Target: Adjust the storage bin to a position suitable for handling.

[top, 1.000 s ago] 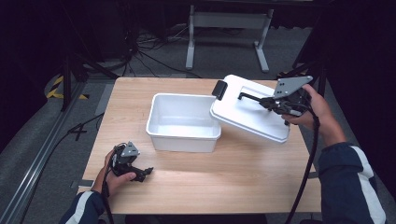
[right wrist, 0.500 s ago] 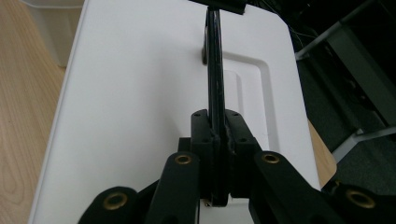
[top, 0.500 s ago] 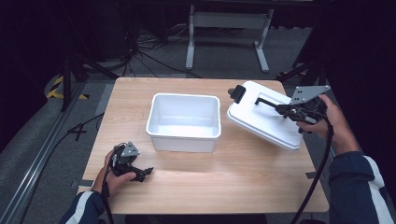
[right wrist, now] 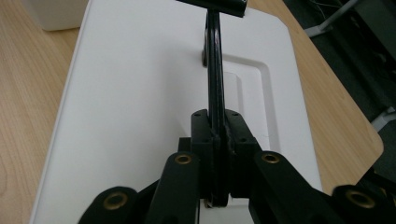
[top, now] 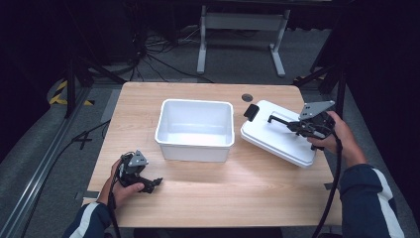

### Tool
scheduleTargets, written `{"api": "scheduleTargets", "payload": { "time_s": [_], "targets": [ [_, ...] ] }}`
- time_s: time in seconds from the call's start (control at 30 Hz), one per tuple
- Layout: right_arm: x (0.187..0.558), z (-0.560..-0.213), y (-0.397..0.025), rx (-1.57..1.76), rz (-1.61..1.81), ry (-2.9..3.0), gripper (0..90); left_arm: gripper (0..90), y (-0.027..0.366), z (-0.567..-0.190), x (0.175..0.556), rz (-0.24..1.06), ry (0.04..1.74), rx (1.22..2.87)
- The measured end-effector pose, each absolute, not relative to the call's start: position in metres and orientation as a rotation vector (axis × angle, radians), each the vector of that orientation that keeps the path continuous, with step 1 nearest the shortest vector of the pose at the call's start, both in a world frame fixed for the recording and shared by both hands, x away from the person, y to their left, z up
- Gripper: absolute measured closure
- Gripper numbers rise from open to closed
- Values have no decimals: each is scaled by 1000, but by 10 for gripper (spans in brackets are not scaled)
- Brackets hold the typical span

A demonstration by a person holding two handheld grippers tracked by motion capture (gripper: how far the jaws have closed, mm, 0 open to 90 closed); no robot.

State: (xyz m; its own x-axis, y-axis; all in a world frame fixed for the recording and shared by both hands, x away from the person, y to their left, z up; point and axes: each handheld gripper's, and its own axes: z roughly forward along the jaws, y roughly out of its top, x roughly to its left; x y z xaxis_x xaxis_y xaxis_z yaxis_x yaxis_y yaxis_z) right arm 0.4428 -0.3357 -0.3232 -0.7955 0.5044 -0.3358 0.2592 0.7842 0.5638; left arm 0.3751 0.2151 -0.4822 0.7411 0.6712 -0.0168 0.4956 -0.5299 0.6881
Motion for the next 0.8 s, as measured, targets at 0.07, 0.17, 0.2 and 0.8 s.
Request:
{"api": "scheduleTargets", "payload": {
  "time_s": [0.07, 0.17, 0.2, 0.8],
  "targets": [
    [444, -326, -335, 573, 693, 2500, 850, 1, 215, -482, 375, 326, 873, 2244],
    [451, -339, -331, 588, 695, 2524, 850, 1, 215, -482, 375, 325, 873, 2245],
    [453, -341, -331, 590, 692, 2528, 850, 1, 215, -482, 375, 325, 872, 2245],
    [476, -381, -319, 645, 664, 2576, 849, 1, 215, -482, 376, 324, 874, 2244]
  ]
}}
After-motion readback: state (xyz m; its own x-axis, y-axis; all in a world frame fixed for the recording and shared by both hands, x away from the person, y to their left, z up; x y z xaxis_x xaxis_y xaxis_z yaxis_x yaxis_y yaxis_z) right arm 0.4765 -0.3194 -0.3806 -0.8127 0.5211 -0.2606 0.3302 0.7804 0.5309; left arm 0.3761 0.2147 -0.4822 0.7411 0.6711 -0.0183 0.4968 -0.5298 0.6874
